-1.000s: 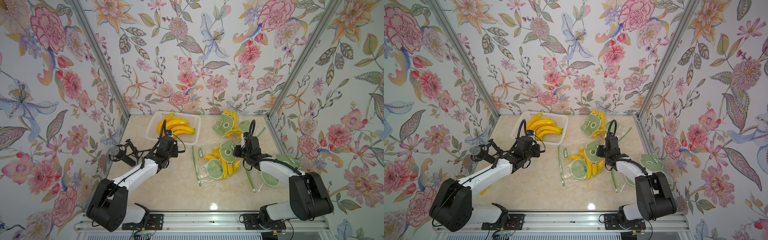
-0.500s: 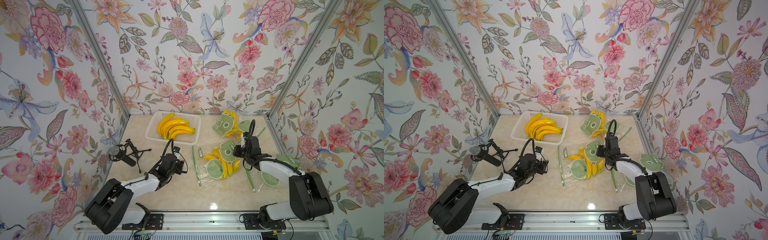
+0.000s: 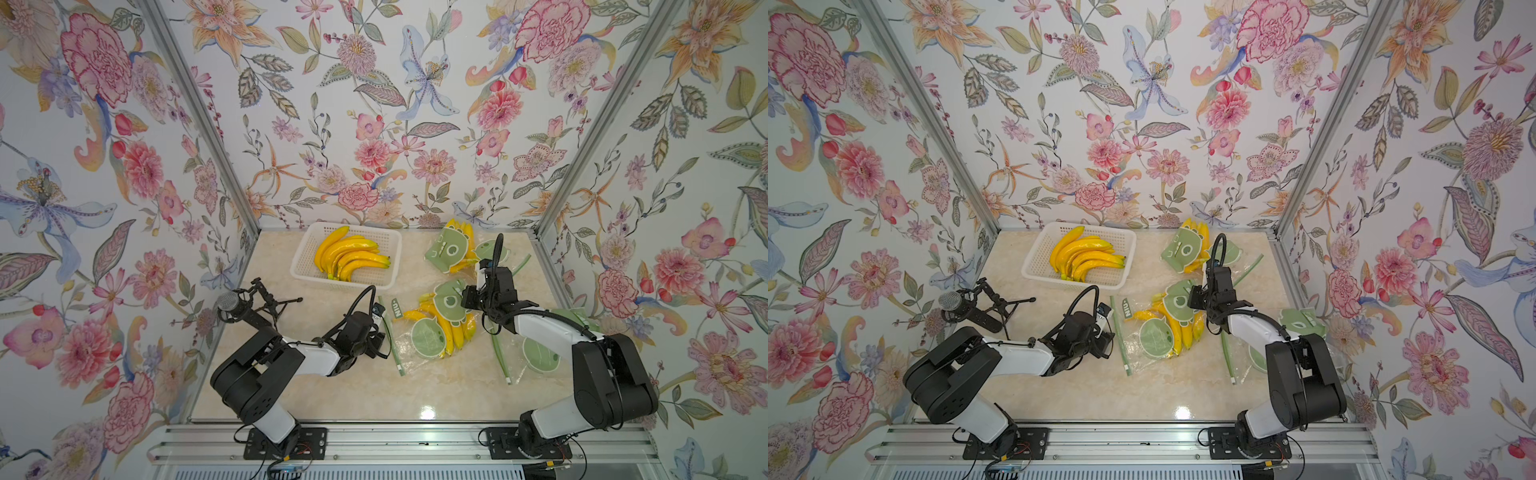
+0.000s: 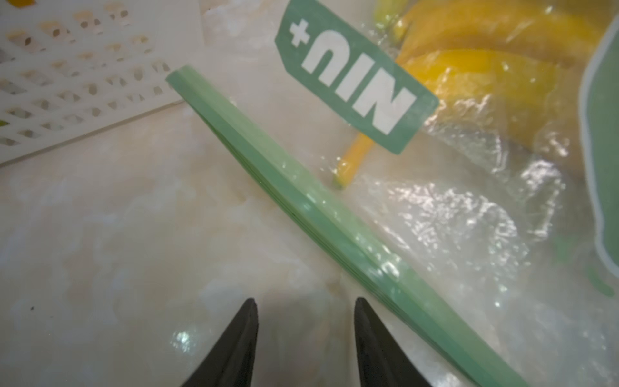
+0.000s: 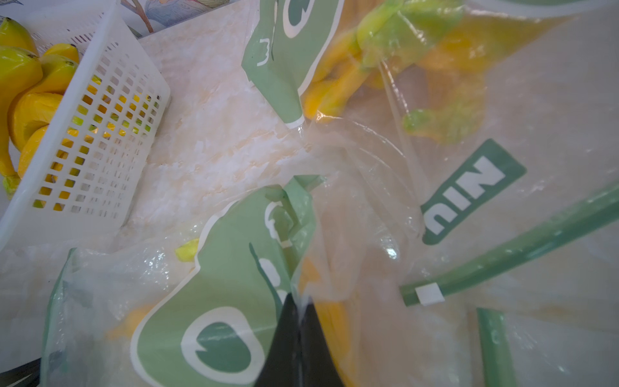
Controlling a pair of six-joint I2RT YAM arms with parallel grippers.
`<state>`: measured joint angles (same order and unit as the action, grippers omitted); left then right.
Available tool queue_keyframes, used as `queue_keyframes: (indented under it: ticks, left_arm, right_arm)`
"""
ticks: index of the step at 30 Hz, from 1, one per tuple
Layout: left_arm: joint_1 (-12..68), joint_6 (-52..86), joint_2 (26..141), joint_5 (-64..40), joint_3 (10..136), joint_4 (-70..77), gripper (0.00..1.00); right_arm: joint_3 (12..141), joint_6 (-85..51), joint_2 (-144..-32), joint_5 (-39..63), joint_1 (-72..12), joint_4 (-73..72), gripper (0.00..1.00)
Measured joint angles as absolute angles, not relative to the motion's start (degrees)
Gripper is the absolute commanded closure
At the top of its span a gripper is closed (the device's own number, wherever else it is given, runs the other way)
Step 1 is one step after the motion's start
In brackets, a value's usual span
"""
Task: Open the zip-top bag and take out the banana
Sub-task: Pick up the banana from the zipper food storage bag.
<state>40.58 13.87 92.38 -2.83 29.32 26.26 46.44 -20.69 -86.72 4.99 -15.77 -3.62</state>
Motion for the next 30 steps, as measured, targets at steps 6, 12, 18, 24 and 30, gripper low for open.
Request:
queue_keyframes:
  ticks: [6,12,18,24,30]
  left_arm:
    - [41.8,12.9,94.3,-2.8,31.3,26.7,0.57]
    - [42.5,11.7,94.4,-3.1,32.0,27.2,0.51]
    - [42.5,9.8,94.8,-3.0,34.2,26.6,0.47]
    - [42.5,8.7,99.2,-2.6,37.8,26.0,0.47]
    - [42.4,8.1,102.1,-2.6,40.0,25.1,0.52]
  right_arm:
    - [47.1,-20.5,-87.8,5.4,-16.8,-3.6,1.00]
    - [47.7,-19.7,-88.2,7.0,-18.3,-3.7,1.00]
    - [47.7,-19.2,-88.5,8.5,-19.0,-3.7,1.00]
    - [47.7,-19.2,-88.5,8.8,-19.3,-3.7,1.00]
    - [47.7,-18.8,-88.5,9.2,-19.4,-3.7,1.00]
